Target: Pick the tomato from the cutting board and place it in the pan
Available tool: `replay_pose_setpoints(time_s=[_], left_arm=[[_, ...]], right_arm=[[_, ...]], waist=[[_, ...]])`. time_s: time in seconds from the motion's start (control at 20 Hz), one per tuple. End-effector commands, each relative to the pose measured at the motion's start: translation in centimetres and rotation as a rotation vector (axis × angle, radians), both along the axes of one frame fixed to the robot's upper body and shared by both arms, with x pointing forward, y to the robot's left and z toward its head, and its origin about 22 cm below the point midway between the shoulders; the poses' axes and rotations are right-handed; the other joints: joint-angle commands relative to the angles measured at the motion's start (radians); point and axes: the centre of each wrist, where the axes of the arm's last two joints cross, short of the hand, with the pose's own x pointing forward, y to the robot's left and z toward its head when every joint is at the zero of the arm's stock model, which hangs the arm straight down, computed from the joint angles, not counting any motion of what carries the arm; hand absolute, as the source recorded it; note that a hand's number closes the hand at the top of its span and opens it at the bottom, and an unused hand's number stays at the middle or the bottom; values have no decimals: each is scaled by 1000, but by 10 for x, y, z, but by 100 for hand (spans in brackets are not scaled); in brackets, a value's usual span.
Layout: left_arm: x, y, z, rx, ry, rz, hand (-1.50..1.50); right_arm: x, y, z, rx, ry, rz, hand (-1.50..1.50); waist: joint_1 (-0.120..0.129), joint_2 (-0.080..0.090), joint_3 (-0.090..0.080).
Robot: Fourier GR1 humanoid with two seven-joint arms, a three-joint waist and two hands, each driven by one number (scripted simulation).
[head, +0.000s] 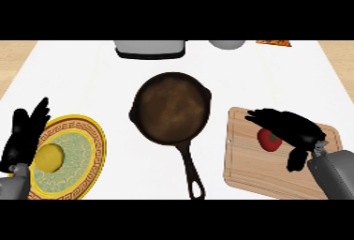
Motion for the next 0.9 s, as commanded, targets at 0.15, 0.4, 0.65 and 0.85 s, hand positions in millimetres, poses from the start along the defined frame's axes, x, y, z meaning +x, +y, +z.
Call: replay_pose_setpoints(time_s=[0.15, 0.4, 0.65, 0.85], left_arm=[[6, -2, -1, -5, -1, 0, 0], [1, -15, -4, 7, -1, 9, 0], [12, 17, 1, -5, -1, 10, 0], [9, 6, 0, 2, 6, 9, 0]], right_arm=[[16, -30, -9, -60, -9, -18, -150], [2, 18, -26, -53, -146, 96, 150], [16, 2, -16, -38, -183, 81, 150], [2, -10, -27, -2, -154, 67, 150]], waist=[[2, 1, 0], [-2, -1, 0], [-2, 1, 0], [-3, 0, 0]])
